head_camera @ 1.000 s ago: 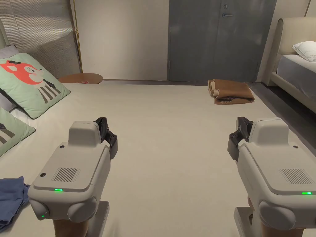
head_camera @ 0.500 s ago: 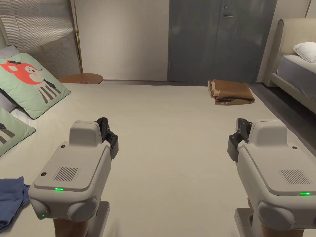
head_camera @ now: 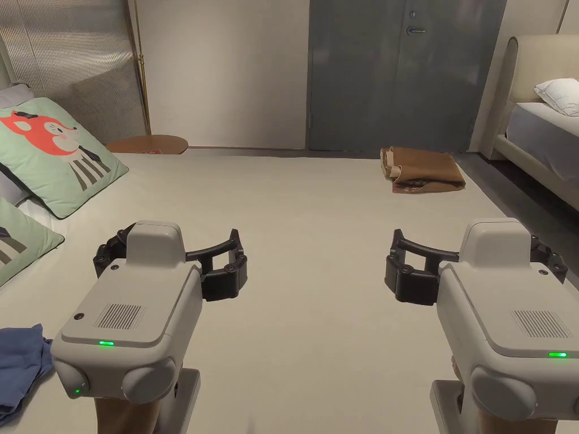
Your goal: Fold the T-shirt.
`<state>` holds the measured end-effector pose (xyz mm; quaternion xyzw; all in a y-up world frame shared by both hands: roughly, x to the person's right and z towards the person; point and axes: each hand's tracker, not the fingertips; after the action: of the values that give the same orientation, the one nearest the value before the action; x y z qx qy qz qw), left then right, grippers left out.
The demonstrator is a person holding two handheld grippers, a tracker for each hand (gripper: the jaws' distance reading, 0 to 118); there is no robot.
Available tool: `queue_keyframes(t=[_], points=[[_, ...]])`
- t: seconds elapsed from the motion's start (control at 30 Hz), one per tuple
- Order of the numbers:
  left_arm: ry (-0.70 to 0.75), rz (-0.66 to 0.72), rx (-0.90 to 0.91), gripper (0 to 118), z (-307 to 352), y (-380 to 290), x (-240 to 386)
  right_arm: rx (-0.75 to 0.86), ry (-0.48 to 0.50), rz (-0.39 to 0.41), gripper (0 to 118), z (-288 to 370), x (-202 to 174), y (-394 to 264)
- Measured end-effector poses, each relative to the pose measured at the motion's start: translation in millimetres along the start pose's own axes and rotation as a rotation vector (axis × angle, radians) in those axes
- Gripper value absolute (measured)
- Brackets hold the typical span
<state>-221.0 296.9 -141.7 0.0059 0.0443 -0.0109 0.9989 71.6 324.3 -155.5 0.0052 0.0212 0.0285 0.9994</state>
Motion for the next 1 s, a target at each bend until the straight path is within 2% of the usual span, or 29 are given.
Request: queue_keyframes(t=[1.0], points=[[0.012, 0.008, 0.01, 109, 0.4, -1.3, -2.8, 0.005, 0.012, -0.01, 118, 3.1, 0.4, 3.3]])
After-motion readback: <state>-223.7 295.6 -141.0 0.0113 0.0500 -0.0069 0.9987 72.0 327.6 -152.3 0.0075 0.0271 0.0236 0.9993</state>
